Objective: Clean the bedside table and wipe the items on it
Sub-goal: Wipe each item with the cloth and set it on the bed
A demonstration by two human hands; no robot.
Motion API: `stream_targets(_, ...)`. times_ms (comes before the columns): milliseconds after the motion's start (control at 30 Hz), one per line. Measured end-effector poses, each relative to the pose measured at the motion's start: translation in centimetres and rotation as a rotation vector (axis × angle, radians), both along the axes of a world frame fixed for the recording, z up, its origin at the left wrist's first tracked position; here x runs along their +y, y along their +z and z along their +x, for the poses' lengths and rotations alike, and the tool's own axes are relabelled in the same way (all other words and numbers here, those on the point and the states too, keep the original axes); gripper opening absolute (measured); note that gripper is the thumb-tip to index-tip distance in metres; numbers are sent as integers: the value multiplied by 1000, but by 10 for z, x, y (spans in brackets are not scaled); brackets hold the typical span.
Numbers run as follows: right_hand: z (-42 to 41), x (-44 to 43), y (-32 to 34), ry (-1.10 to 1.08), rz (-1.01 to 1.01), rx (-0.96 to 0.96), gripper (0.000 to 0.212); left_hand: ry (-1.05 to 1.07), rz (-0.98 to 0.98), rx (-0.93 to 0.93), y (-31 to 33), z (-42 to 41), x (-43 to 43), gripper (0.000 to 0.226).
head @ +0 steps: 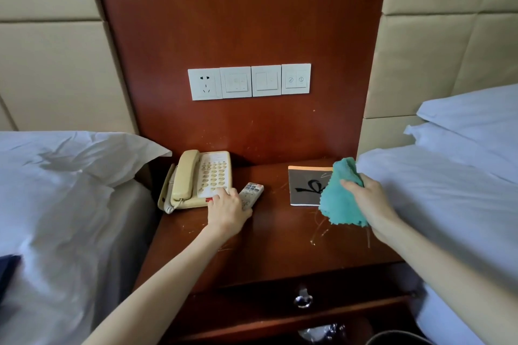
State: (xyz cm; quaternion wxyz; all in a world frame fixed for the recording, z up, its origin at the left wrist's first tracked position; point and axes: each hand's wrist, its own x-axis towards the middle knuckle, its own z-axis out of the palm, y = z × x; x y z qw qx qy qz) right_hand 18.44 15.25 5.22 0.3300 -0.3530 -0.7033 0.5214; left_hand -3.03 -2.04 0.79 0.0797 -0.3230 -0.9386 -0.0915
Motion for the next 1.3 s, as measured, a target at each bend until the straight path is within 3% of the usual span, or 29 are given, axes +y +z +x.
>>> stream_targets(200, -13, -12, -4, 47, -63, 8, 27, -34, 96, -129, 2, 4, -7, 44)
stream_targets(367, -29, -30, -4, 63, -101, 69, 25, -98, 453, -366, 15, 9, -38, 40)
stream_targets(600, -60, -75, -1, 239, -79, 115, 30, -164, 1189, -1243, 30, 9, -111, 33)
stream_targets(733, -81, -113, 2, 353, -88, 162, 43, -133, 1326, -1552, 34, 9, -143, 35)
stream_targets(867, -92, -152, 8, 417, -19, 228, 50, -167, 1314, -1627, 45, 14, -152, 38)
stream_targets(967, -85, -180, 11, 603, 297, 227, 54, -200, 1316, -1673, 50, 24, -149, 37)
stream_targets(1100, -88, -214, 3, 767, 783, -36, 54, -419, 1340, -1625, 46, 36, -149, 33)
stream_targets(1300, -100, -201, 23, 716, 836, -80, 51, -322, 1299, -1593, 57, 43, -149, 33)
